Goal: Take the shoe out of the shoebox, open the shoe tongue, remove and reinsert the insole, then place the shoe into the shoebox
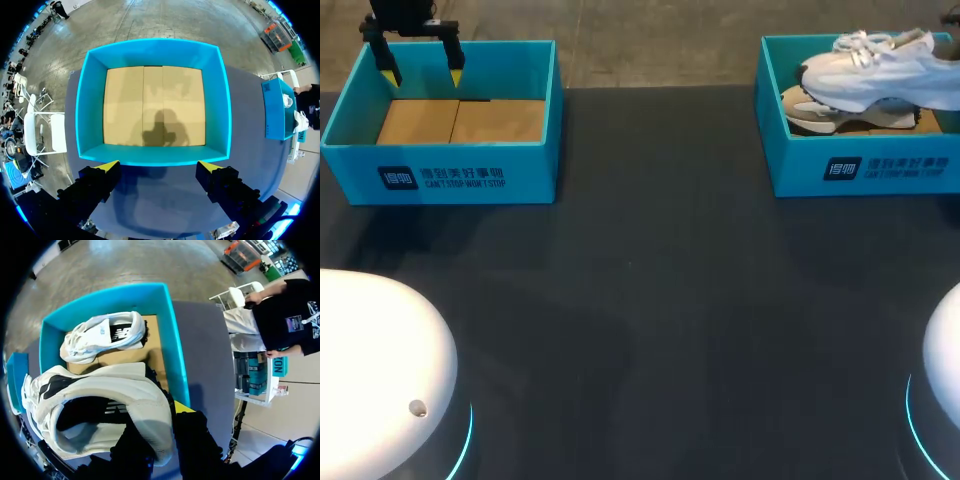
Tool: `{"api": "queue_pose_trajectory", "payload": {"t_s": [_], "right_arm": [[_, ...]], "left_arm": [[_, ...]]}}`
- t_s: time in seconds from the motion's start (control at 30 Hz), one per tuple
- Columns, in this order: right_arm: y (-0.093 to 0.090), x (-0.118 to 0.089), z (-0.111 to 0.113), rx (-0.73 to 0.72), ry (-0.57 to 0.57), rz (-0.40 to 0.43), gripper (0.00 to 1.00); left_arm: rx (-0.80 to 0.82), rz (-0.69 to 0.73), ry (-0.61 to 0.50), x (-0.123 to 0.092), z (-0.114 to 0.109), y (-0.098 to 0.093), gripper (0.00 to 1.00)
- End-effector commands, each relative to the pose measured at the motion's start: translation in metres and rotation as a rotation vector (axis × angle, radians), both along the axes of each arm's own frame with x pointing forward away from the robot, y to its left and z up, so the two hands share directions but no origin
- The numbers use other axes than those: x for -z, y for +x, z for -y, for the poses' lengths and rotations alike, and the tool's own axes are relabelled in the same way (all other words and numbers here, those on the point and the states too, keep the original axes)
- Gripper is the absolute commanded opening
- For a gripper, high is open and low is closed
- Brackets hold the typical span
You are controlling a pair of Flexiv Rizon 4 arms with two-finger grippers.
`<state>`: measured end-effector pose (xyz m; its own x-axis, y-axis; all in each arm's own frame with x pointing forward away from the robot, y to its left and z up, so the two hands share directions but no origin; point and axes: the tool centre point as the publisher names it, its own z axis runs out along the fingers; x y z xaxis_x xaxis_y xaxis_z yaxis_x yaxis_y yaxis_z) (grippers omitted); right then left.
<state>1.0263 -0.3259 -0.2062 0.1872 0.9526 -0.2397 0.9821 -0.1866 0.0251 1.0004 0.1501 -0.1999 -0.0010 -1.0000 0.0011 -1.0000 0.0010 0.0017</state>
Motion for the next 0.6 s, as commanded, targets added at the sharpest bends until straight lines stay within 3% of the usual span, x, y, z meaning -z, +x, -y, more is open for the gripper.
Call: {"api": "queue_pose_trajectory", "payload": {"t_s": [0.03,0.27,0.6], "right_arm": [[-0.031,-0.038,-0.023,0.014,-0.043,0.032,0.0],[-0.074,-0.055,-0.057,0.057,-0.061,0.057,0.0],[-0.134,-0.047,-0.1,0.053,-0.096,0.083,0.0]], "left_arm": [[0.0,0.0,0.0,0.0,0.0,0.0,1.0],[0.0,0.0,0.0,0.0,0.0,0.0,1.0],[0.0,0.0,0.0,0.0,0.0,0.0,1.0]]}}
